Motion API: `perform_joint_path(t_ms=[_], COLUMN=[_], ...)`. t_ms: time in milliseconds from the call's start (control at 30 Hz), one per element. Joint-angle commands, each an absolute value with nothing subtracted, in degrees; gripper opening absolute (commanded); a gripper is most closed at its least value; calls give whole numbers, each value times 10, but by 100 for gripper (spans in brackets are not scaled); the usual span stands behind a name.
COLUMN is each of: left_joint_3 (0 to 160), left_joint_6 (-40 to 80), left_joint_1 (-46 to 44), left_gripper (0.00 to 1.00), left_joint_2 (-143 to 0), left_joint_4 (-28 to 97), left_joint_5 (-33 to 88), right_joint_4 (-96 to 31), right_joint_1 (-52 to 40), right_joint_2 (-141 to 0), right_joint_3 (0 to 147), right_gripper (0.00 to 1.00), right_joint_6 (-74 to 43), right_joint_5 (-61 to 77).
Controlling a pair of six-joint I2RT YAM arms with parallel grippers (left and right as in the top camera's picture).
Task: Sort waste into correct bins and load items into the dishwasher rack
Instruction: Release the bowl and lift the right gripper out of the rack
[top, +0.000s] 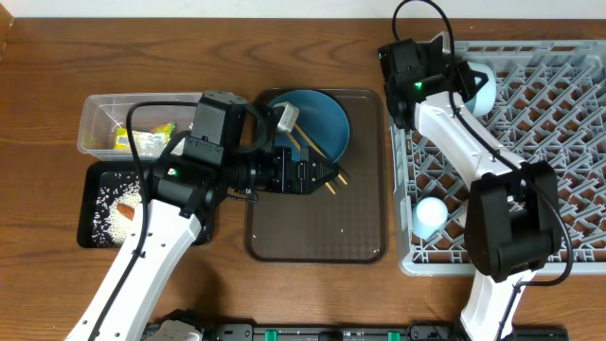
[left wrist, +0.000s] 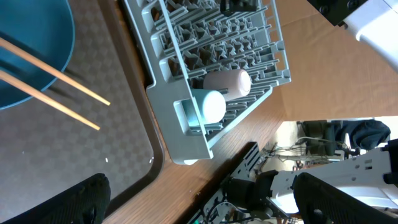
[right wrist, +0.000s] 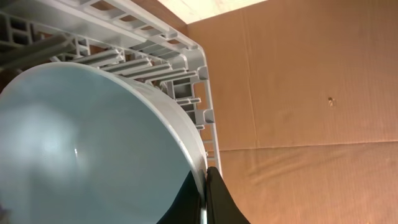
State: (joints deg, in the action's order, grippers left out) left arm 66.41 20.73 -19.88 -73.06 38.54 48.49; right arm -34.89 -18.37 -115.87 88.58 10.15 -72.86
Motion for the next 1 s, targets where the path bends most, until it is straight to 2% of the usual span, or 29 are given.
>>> perform_joint_path(t_ms=[0,67,167,267,367,400,433,467,500,667,967], left_joint_3=[677,677,677,677,677,677,677,677,677,677,677], left_joint_6=[198,198,198,198,198,198,198,198,198,198,198], left_joint_1=[-196,-196,-196,-196,-196,-196,-196,-196,-196,-196,-197], left_gripper=[96,96,96,96,96,96,96,96,96,96,96], left_joint_2=[-729,-729,-729,-729,-729,-729,-729,-729,-729,-729,-729], left_joint_4=[385,385,385,385,385,385,385,385,385,385,385], left_joint_5=[484,484,484,484,484,484,484,484,484,484,484], right_joint_4=[-357,-369,-393,-395,-397,-397,-397,-397,-398,-407,-409], right_joint_1=[-199,-205,-216,-230,-243,-246,-249,-250,-251,-251,-252], right_joint_2=[-1164,-1164,-1164,-1164,-1164,-1164,-1164,-1164,-1164,-1160,-1098], right_joint_3=[890,890,890,890,890,890,890,890,890,890,890], right_gripper=[1,2,12,17,33,47,69,88,98,99,99], right_joint_6=[103,104,104,104,104,104,104,104,104,104,99], right_joint_5=[-649,-628,-583,-561,-561,-561,-561,-561,-561,-555,-461])
